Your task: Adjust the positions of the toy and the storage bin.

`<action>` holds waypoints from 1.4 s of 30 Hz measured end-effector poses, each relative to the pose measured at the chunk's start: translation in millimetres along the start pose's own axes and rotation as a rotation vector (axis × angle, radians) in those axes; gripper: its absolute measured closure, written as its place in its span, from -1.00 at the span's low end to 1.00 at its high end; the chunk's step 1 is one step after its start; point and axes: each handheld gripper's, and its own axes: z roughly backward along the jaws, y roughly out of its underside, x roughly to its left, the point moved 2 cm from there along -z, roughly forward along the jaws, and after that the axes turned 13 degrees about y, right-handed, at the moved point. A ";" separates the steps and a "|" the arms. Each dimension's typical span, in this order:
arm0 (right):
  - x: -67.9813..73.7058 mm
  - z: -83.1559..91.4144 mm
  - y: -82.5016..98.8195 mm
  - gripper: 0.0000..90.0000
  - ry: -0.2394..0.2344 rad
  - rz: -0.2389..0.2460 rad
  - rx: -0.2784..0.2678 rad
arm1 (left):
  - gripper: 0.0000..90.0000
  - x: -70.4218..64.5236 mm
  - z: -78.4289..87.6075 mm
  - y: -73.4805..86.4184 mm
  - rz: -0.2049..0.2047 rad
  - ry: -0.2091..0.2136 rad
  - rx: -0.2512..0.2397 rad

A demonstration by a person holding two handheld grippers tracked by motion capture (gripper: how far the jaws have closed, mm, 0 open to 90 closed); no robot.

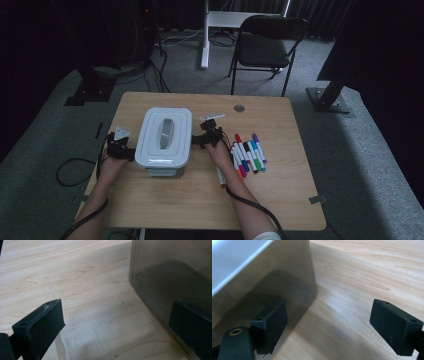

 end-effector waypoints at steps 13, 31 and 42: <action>-11.7 12.4 15.0 -0.60 -0.047 0.092 0.017 | -0.99 -39.2 3.5 1.7 -0.030 0.036 0.036; -23.9 46.5 50.7 -0.56 -0.106 0.180 0.025 | -0.99 -97.1 20.8 14.4 -0.091 0.091 0.043; -29.9 67.0 72.2 -0.56 -0.150 0.214 0.017 | -0.99 -130.7 31.6 28.5 -0.108 0.129 0.043</action>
